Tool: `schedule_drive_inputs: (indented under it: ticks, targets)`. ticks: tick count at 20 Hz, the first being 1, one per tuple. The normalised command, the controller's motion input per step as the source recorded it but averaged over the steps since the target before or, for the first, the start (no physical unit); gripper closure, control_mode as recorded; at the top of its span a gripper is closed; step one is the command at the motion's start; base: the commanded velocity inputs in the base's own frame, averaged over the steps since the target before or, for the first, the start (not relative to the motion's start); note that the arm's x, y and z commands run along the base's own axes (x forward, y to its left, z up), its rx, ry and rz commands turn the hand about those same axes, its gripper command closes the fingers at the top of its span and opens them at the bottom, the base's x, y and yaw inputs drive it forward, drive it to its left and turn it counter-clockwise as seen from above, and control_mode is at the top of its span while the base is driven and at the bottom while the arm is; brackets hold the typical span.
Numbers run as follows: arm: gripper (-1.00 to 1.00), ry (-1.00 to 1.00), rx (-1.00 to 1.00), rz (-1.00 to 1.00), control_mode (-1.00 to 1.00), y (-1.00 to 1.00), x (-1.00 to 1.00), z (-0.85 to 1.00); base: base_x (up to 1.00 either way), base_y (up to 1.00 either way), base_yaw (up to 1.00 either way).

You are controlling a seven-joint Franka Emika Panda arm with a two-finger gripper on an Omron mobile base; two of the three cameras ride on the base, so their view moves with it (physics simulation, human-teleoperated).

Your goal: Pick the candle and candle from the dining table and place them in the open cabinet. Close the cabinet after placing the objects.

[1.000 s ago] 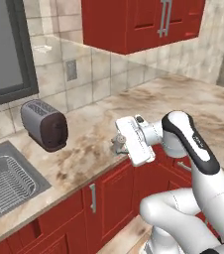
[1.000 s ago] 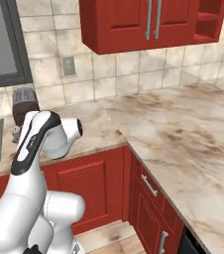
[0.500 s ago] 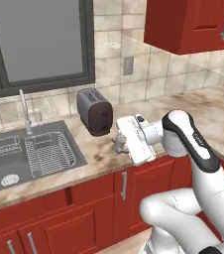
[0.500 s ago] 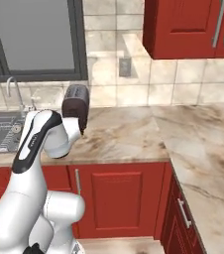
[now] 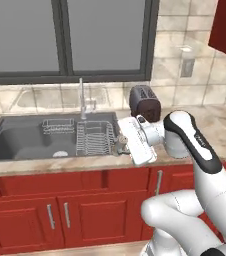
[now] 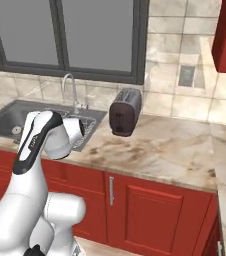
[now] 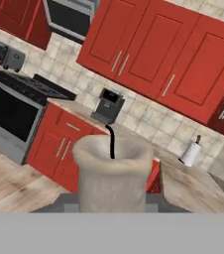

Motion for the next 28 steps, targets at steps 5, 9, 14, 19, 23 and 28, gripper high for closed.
schedule_drive_inputs:
  ticks: [5, 9, 14, 19, 23, 28]
  targets:
    - [1.0, 0.0, 0.0, 0.0, 1.0, 0.0, 0.0, 0.0, 0.0, 0.21, 0.54]
    - [1.0, 0.0, 0.0, 0.0, 1.0, 0.0, 0.0, 0.0, 0.0, 0.28, 0.52]
    - [1.0, 0.0, 0.0, 0.0, 1.0, 0.0, 0.0, 0.0, 0.0, 0.31, 0.51]
    - [1.0, 0.0, 0.0, 0.0, 1.0, 0.0, 0.0, 0.0, 0.0, 0.34, 0.51]
    - [1.0, 0.0, 0.0, 0.0, 1.0, 0.0, 0.0, 0.0, 0.0, 0.35, 0.5]
    - [1.0, 0.0, 0.0, 0.0, 1.0, 0.0, 0.0, 0.0, 0.0, 0.37, 0.5]
